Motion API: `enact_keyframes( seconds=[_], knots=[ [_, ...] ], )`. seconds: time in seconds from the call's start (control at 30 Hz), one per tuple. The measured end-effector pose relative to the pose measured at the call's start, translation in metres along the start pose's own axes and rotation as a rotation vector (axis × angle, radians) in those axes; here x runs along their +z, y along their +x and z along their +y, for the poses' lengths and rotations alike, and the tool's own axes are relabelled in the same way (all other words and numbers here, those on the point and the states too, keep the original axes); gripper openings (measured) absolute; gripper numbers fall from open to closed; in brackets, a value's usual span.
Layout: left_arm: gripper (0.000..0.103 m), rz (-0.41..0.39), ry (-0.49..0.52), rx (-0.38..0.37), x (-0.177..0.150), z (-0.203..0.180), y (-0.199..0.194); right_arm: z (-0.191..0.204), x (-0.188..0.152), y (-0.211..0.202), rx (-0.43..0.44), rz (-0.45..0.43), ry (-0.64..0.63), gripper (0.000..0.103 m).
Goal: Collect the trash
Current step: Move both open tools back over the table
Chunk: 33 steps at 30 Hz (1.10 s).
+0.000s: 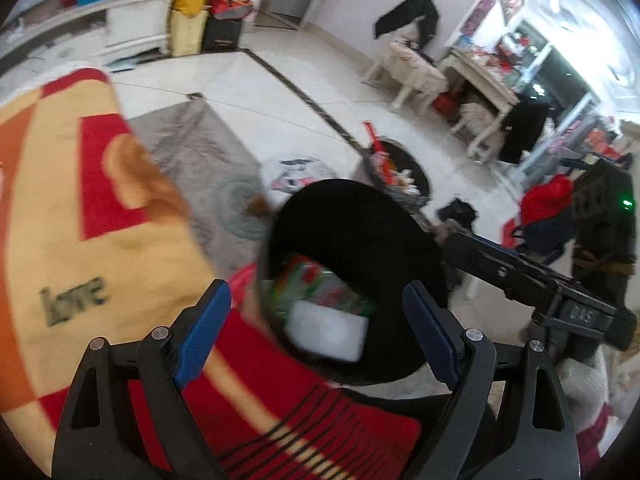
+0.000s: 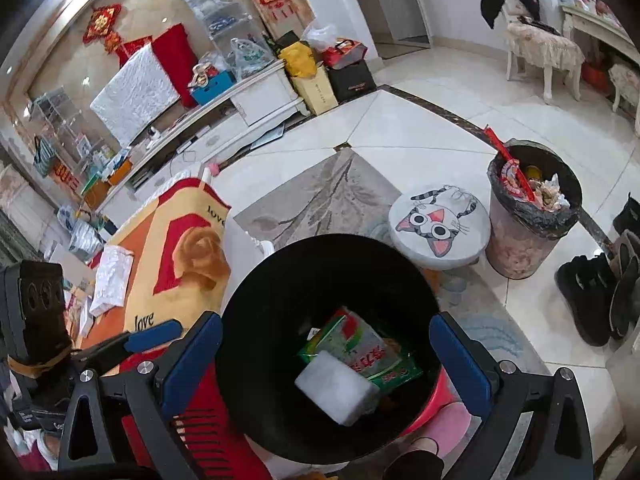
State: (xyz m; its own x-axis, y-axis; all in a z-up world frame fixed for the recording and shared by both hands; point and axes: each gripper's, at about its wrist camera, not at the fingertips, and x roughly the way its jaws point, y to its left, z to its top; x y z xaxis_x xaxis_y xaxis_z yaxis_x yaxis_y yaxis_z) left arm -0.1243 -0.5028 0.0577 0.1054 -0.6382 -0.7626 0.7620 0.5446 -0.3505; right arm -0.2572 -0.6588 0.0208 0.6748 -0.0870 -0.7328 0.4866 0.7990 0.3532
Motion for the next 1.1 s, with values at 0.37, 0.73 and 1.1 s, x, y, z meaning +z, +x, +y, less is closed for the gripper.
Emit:
enact_keyframes(
  seconds=[0.37,0.73,1.1],
  knots=[
    [0.087,-0.115,-0.101,0.206,-0.031,0.063,-0.058,0.065,-0.02,0.016,-0.028,0.02,-0.145,0.103],
    [0.087,-0.202,-0.209,0.353,-0.075,0.136,-0.135,0.145,-0.033,0.036,0.052,0.06,-0.254,0.102],
    [0.087,-0.244,-0.388,0.501,-0.132,0.232,-0.213,0.256,-0.06,0.07,0.202,0.147,-0.411,0.095]
  ],
)
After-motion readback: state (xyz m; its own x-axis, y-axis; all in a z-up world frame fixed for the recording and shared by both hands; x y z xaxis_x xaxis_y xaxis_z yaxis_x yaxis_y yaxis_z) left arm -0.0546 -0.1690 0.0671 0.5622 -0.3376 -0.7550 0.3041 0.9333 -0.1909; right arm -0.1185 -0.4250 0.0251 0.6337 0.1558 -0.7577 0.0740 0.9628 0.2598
